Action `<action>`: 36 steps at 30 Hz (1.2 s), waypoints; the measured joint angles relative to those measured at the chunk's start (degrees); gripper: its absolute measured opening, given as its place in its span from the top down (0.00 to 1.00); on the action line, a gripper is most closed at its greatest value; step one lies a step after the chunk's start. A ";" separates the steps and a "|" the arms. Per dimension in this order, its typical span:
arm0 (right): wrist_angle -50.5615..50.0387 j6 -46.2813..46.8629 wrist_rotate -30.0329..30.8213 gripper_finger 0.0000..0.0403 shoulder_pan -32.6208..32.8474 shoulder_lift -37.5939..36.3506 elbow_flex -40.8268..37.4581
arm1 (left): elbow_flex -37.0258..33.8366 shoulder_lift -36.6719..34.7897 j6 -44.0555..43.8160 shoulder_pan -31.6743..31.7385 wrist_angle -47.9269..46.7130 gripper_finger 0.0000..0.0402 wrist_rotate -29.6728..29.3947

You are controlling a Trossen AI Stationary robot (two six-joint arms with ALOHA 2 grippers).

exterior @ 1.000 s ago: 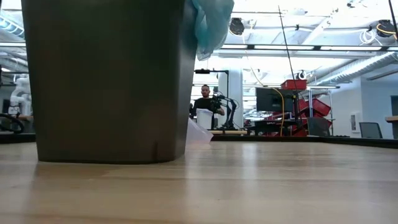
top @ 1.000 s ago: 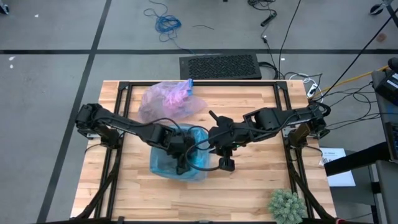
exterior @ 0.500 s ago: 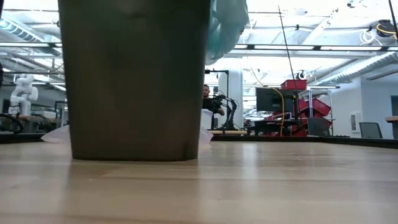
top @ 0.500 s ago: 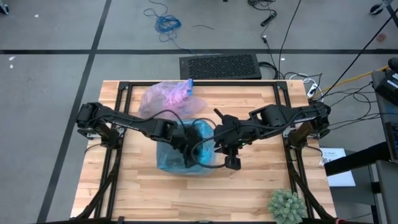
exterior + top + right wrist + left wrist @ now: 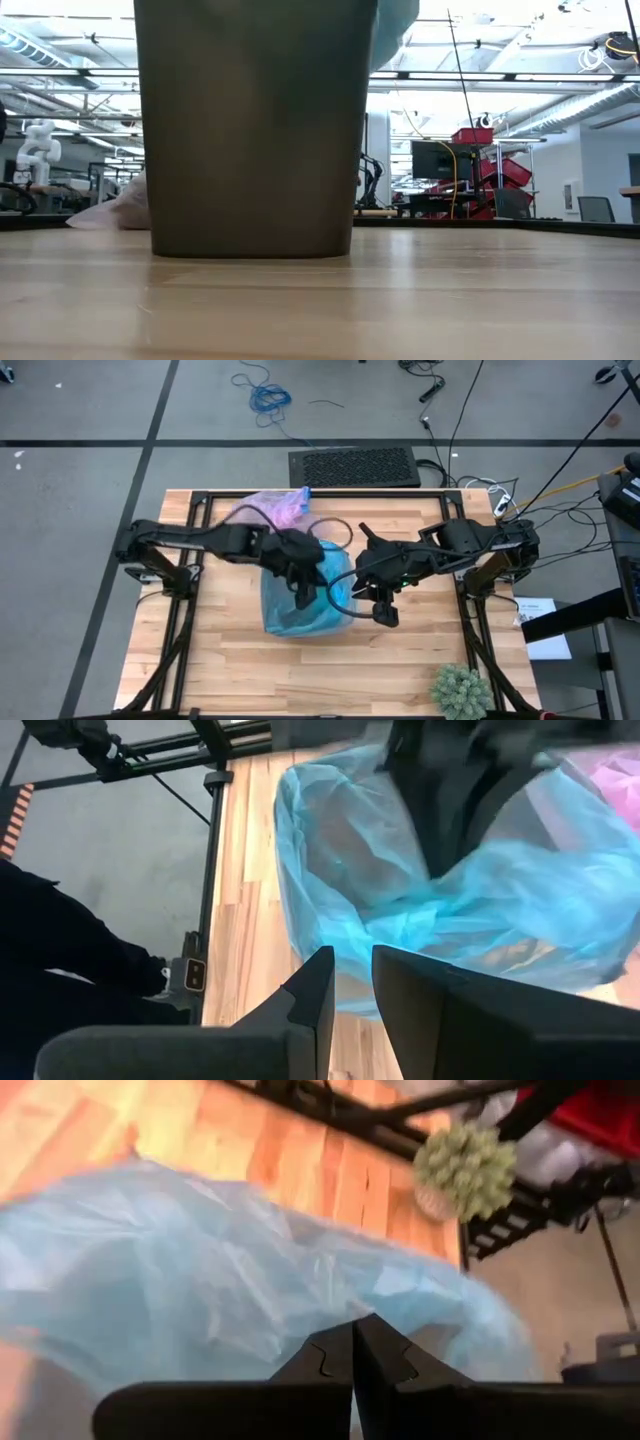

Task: Place trash/remove bag and relplace
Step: Insert the new trash bag into the trash bin

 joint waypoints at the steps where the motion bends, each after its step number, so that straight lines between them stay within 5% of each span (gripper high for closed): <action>1: 0.20 0.00 -0.01 0.84 -0.16 0.00 0.00 | 1.14 -0.41 -0.01 0.33 -0.86 1.00 -0.05; 7: 1.44 0.59 0.07 0.84 -0.72 -0.01 0.00 | 7.12 -4.60 -4.48 1.49 -14.88 1.00 -2.29; 19: 4.15 0.39 -0.03 0.84 -1.16 -0.01 0.00 | 7.45 -8.57 -15.70 -1.29 -36.47 1.00 -4.45; 29: 3.56 -0.21 1.52 0.83 -1.90 -0.01 0.00 | 7.45 -15.33 -31.54 -2.50 -42.74 1.00 -16.38; 36: 3.42 -1.75 1.55 0.76 -3.28 -0.01 0.00 | 6.97 -12.98 -31.35 -0.63 -42.60 0.84 -14.12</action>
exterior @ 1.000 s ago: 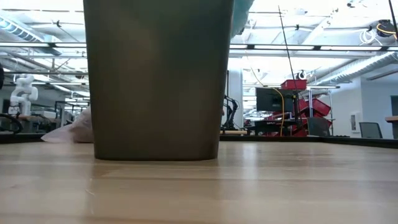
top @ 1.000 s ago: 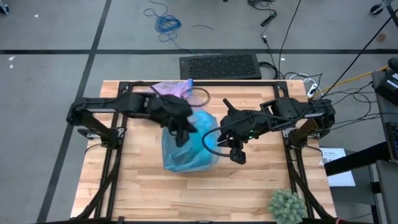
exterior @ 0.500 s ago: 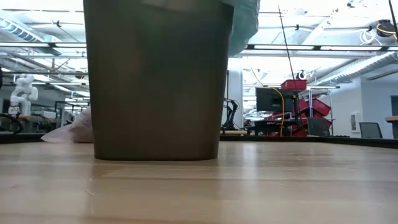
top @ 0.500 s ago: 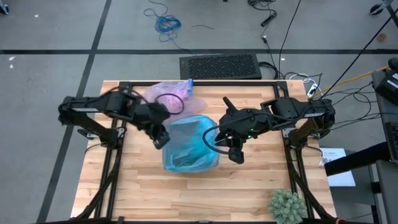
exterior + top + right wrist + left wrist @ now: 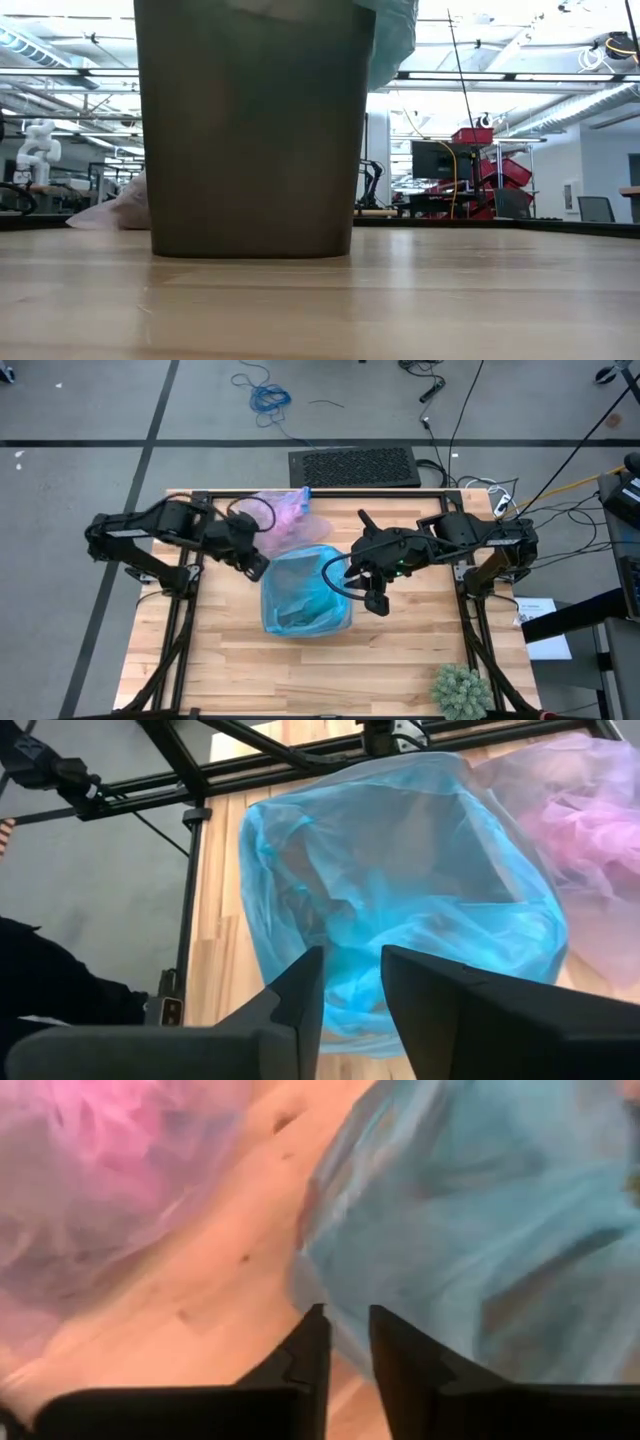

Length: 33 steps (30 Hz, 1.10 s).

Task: Place trash/remove bag and relplace
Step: Insert the new trash bag into the trash bin

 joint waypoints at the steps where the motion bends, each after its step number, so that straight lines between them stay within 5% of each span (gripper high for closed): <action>1: -0.02 -0.02 0.02 0.75 -0.13 0.00 0.00 | -0.62 0.52 0.01 0.08 -0.15 0.80 0.17; 9: -0.95 -1.13 -0.32 0.71 -0.37 0.00 0.00 | -7.31 2.78 2.06 1.42 -0.07 0.66 -1.76; 18: -1.68 -1.11 -0.31 0.71 -0.37 0.00 0.00 | -14.63 2.69 1.22 1.42 2.08 0.96 -3.13; 33: -9.76 7.85 1.91 0.71 -2.84 3.78 -0.05 | -16.36 2.37 0.99 1.42 10.54 0.99 -2.81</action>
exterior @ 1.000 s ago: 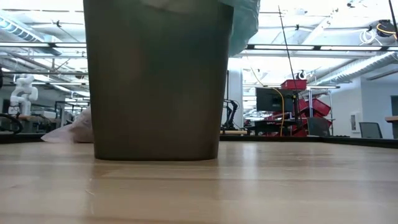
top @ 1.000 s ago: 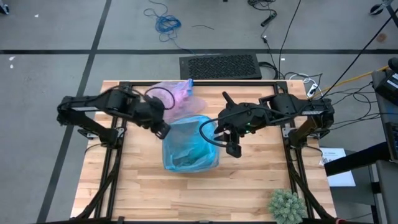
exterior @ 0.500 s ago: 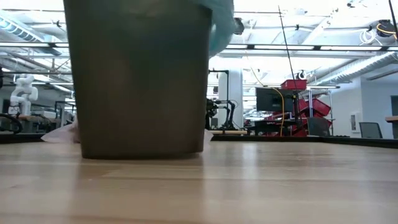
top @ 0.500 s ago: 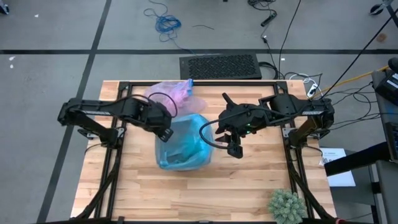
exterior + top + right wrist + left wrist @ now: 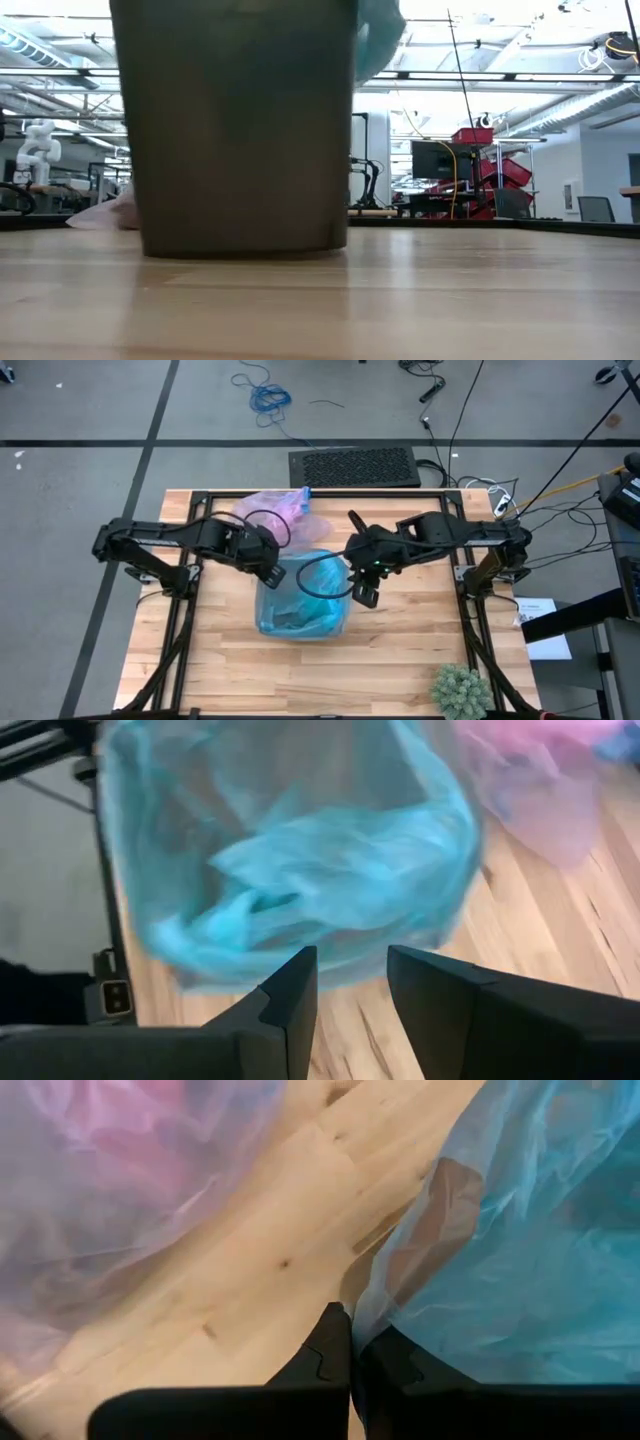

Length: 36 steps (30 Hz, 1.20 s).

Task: Place trash/remove bag and relplace
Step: Insert the new trash bag into the trash bin

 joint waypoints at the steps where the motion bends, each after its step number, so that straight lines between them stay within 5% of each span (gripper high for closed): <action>1: -0.44 1.13 0.45 0.71 -0.28 0.00 -0.29 | -0.04 0.06 -0.02 -0.02 0.76 0.99 0.10; 9: 2.22 11.85 2.48 0.71 -1.35 -4.77 -12.76 | -0.15 0.17 -1.44 -0.06 3.02 0.99 0.18; 19: 33.11 21.21 2.20 0.71 -3.97 -17.62 -39.62 | -0.15 0.16 -1.02 -0.06 6.59 0.99 0.78; 23: 32.04 21.65 2.12 0.76 -5.02 -17.37 -41.90 | -0.15 0.15 0.11 -0.06 8.08 0.99 1.22; 29: 31.64 20.85 4.01 0.97 -6.49 -16.63 -43.71 | -0.13 0.34 0.52 -0.06 9.46 0.99 1.85; 36: 29.43 20.84 3.63 0.99 -8.07 -16.63 -46.55 | -1.19 2.82 0.46 -0.04 11.09 0.99 4.16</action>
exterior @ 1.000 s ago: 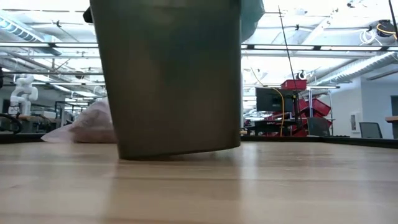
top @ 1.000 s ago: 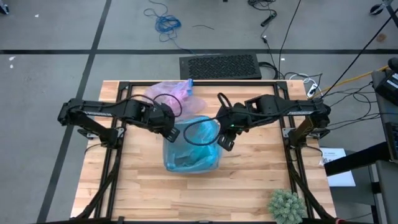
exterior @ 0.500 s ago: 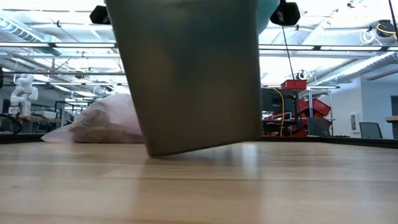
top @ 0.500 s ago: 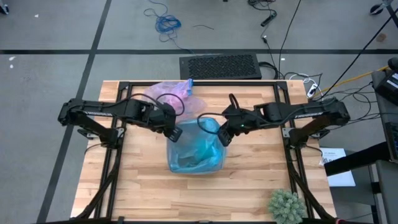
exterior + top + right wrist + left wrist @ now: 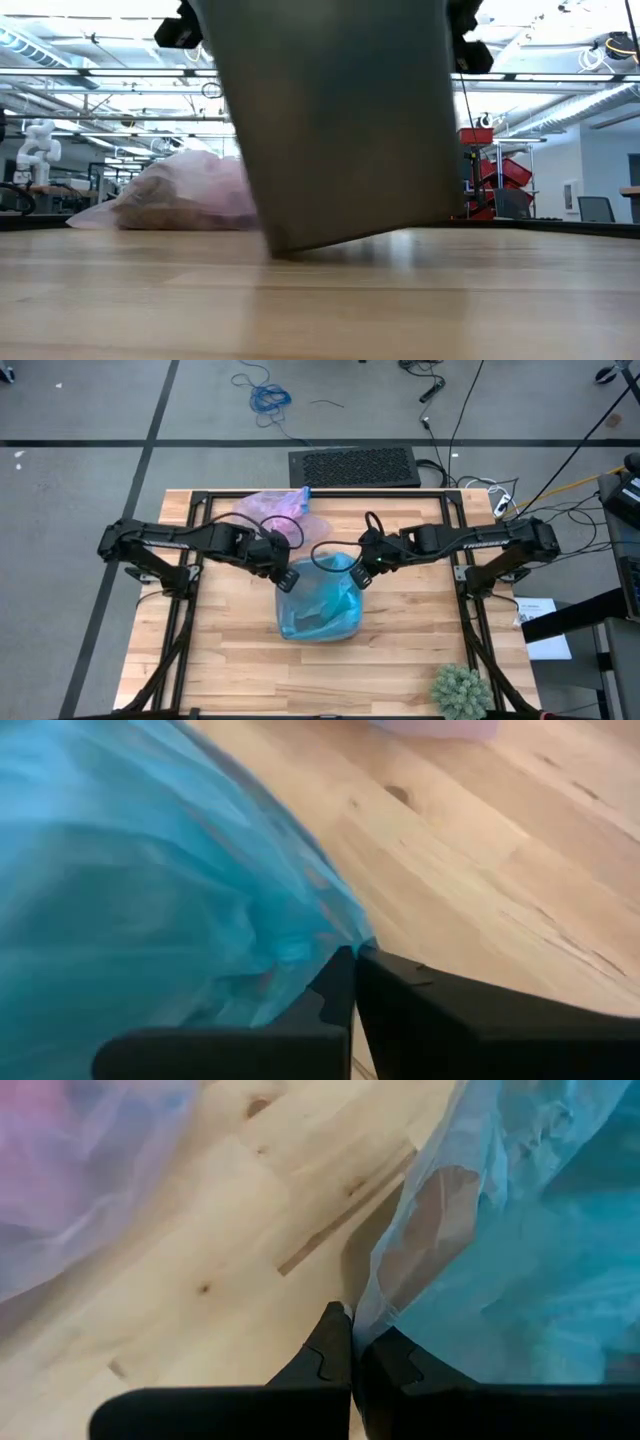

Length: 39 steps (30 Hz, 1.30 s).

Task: Place trash/remove bag and relplace
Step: Insert the new trash bag into the trash bin

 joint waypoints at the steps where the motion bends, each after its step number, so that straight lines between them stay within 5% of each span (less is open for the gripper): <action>1: 0.24 0.04 -0.24 1.00 -0.03 0.02 -0.56 | -0.36 0.30 0.00 0.00 0.71 0.99 0.53; 10: 3.14 1.09 -2.88 1.00 0.12 -0.10 -2.98 | -2.57 1.04 -0.13 0.02 5.31 0.95 2.52; 25: 3.98 0.10 -2.74 1.00 0.12 -1.29 -3.04 | 5.17 1.00 6.30 0.74 5.06 0.59 5.42; 39: 3.84 -0.86 -2.84 1.00 0.12 -1.31 -3.04 | 13.01 0.97 1.07 1.13 -4.87 0.57 13.92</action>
